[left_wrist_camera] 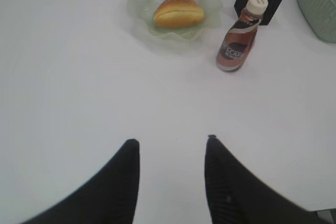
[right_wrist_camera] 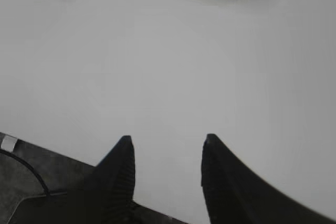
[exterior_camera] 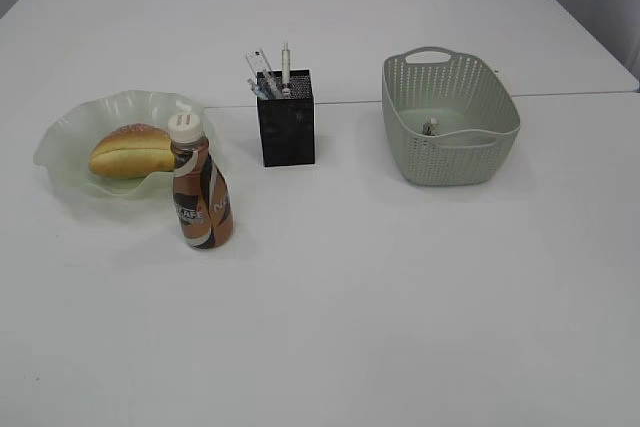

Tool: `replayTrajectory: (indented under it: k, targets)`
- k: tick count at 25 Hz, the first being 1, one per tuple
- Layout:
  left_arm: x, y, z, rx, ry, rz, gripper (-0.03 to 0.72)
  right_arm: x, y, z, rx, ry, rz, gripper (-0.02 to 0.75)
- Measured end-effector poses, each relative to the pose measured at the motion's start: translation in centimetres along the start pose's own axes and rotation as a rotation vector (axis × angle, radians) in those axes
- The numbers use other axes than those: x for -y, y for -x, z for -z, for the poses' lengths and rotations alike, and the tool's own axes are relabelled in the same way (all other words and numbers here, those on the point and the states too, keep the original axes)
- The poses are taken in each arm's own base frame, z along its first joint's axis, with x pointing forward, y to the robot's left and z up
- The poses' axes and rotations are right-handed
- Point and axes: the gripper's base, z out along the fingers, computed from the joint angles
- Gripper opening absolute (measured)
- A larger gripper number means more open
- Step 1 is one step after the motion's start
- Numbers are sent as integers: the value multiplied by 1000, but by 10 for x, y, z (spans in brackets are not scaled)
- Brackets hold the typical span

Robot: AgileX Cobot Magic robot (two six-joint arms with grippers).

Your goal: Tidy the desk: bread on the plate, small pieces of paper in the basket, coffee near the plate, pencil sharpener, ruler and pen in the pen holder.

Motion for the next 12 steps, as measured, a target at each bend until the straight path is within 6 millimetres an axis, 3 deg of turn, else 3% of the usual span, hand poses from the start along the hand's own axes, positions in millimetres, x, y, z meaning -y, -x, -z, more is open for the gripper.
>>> replayTrajectory:
  k: [4, 12]
  targets:
    - [-4, -12, 7, 43, -2, 0, 307, -4, -31, 22, 105, -3, 9, 313]
    - [-14, -62, -7, 49, -10, 0, 307, -9, -78, 43, 221, -2, 14, 313]
